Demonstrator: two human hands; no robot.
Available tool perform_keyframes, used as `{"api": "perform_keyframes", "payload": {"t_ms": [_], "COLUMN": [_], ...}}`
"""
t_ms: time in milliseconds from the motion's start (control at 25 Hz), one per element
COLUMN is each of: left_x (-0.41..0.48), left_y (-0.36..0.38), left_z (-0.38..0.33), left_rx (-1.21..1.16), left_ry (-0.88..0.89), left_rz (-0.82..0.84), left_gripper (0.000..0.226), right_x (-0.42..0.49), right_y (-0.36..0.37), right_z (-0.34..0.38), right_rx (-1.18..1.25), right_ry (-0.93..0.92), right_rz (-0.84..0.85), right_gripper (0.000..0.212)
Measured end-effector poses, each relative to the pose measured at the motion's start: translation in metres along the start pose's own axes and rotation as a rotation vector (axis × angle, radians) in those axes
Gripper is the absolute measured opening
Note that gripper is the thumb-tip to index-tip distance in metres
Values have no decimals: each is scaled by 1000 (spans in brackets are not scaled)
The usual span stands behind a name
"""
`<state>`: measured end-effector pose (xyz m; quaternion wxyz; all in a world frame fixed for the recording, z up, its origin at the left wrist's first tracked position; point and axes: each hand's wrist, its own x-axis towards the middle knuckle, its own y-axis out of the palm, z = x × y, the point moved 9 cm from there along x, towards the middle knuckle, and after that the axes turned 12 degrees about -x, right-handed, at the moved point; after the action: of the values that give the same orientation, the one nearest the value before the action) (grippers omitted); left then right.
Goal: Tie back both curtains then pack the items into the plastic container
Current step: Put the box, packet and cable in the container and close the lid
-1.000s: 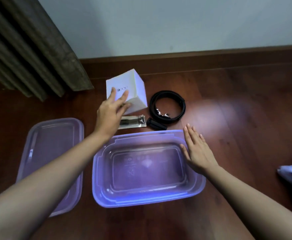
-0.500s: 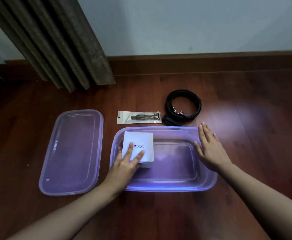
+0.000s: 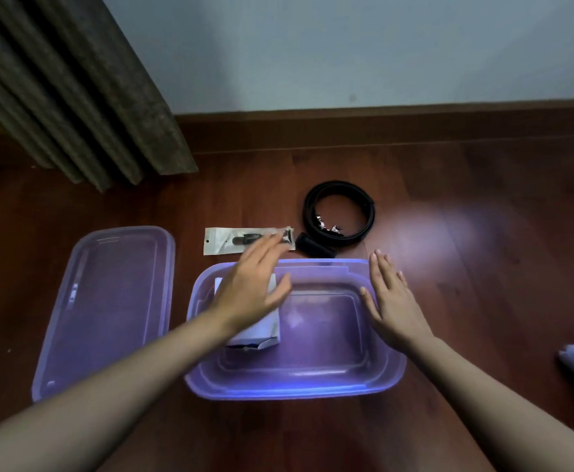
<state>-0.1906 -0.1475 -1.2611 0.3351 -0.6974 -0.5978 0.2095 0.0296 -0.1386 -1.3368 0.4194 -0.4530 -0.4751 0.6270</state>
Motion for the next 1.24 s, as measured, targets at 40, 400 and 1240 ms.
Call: {"api": "perform_keyframes", "payload": {"t_ms": [40,400,1240], "left_x": [35,162,-47], "left_y": [9,140,79], "left_z": [-4,6,-66], "left_rx": [-48,499,475], "left_ry": [-7,-137,1069], "left_rz": [60,658,819], "left_gripper": [43,51,11], "right_x": [0,1,7], "right_y": [-1,-1,12], "right_z": [0,0,-8], "right_rx": [13,83,1295], "right_ry": [0,-10,185], "right_rz": [-1,-18,154], "right_gripper": [83,78,114]}}
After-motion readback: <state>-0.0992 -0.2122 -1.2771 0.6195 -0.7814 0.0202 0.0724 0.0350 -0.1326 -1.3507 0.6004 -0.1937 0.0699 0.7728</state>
